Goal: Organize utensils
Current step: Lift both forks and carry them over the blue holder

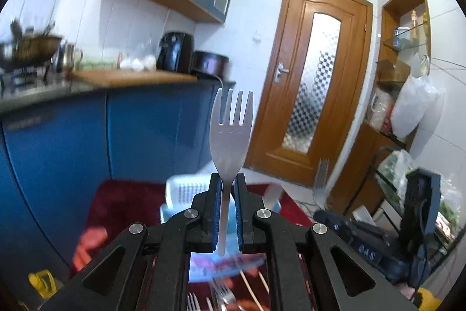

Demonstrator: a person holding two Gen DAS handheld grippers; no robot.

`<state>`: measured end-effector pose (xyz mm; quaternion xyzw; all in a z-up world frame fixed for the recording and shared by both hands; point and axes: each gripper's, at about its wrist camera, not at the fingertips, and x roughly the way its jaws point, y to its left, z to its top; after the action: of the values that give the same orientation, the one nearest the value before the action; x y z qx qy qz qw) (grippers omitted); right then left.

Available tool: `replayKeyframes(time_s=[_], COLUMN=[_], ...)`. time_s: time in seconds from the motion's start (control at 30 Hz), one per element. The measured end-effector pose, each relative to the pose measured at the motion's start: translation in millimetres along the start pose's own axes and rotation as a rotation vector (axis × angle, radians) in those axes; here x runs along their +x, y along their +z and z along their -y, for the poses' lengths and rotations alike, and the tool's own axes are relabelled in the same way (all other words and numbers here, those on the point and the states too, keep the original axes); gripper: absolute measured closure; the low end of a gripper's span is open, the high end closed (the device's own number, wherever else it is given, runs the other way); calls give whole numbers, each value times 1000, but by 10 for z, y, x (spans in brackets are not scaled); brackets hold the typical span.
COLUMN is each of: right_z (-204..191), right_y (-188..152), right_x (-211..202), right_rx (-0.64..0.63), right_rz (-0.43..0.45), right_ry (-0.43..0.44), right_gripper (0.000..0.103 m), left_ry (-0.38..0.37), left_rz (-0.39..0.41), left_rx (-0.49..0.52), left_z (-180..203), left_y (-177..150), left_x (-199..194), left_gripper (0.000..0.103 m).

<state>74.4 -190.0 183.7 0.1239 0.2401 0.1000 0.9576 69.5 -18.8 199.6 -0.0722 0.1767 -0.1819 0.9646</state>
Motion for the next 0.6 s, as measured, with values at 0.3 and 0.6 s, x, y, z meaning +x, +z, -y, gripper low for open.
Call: replayKeyframes(time_s=[0.3,0.6], right_z=[-43,-181], right_y=[287,391], right_x=[235,651], right_rx=[-1,-71], right_rz=[96,236], right_ry=[3,-39], right_gripper=[96,96], left_ry=[89,121], left_rz=[-54,-105], left_rx=[26,0], left_z=[-86,-264], left_y=[4,-186], left_x=[533,849], left_gripper=[95,95])
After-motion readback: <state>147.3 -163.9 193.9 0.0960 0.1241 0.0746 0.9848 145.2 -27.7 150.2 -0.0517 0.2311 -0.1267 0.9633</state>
